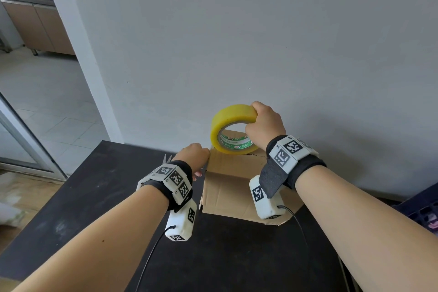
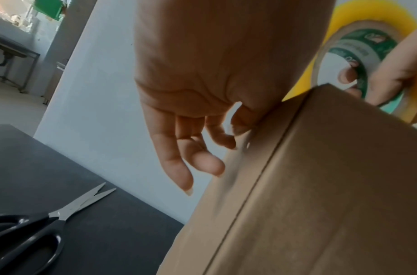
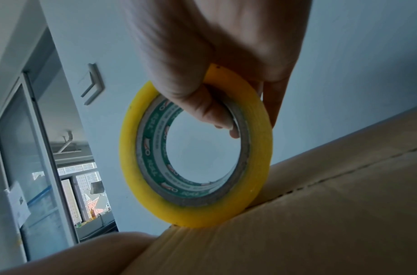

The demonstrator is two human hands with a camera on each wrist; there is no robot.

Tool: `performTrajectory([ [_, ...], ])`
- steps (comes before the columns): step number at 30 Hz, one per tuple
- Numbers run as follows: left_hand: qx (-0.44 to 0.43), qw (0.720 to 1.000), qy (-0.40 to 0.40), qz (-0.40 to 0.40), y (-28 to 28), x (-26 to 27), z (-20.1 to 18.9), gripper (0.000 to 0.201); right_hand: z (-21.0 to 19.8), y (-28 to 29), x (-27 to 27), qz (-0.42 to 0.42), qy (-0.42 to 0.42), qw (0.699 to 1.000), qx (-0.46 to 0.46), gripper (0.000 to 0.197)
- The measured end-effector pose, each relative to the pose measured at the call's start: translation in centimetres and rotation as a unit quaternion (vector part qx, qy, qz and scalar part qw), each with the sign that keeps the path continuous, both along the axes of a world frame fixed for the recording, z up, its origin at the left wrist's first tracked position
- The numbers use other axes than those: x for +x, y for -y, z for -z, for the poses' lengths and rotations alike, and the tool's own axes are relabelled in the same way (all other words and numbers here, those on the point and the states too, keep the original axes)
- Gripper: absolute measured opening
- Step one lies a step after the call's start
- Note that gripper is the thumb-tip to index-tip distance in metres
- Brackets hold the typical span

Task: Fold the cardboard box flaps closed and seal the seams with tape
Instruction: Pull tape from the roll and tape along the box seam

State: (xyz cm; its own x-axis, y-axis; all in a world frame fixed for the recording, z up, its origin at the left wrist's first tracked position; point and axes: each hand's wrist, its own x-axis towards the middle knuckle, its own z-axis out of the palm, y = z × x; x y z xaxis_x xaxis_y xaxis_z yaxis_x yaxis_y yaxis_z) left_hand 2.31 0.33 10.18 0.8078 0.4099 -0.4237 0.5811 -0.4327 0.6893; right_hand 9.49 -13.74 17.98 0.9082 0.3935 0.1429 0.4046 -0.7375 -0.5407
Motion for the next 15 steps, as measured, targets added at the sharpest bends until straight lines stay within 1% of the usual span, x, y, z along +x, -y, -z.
performTrajectory([
  [3,0.035,0.999,0.010,0.006,-0.3,0.2,0.3,0.023,-0.1,-0.1,0.0,-0.001,0.002,1.000,-0.002,0.019],
  [5,0.049,0.999,-0.003,0.000,-0.6,0.3,0.7,0.029,-0.1,-0.1,0.1,0.001,-0.001,1.000,-0.003,0.017],
  [8,0.041,0.997,-0.061,-0.023,-1.3,0.0,1.5,0.064,-0.1,-0.1,0.3,0.006,-0.007,1.000,-0.001,0.016],
  [9,0.050,0.996,-0.069,-0.021,-1.4,0.0,1.8,0.070,-0.1,-0.1,0.4,0.006,-0.008,1.000,-0.001,0.017],
  [10,0.069,0.995,-0.068,-0.010,-1.5,-0.1,1.9,0.071,0.0,-0.1,0.4,0.008,-0.009,1.000,-0.001,0.017],
  [11,0.092,0.994,-0.060,0.007,-1.5,0.0,2.0,0.067,0.0,-0.1,0.4,0.008,-0.008,1.000,-0.001,0.017],
  [13,0.126,0.991,-0.018,0.041,-1.0,0.1,1.9,0.049,0.1,-0.2,0.5,0.007,-0.009,1.000,0.001,0.016],
  [14,0.115,0.992,0.019,0.053,-0.9,0.3,1.7,0.043,0.1,-0.2,0.5,0.005,-0.011,1.000,0.000,0.015],
  [15,0.082,0.993,0.064,0.058,-0.7,0.4,1.5,0.047,0.1,-0.2,0.5,0.004,-0.013,1.000,-0.001,0.016],
])
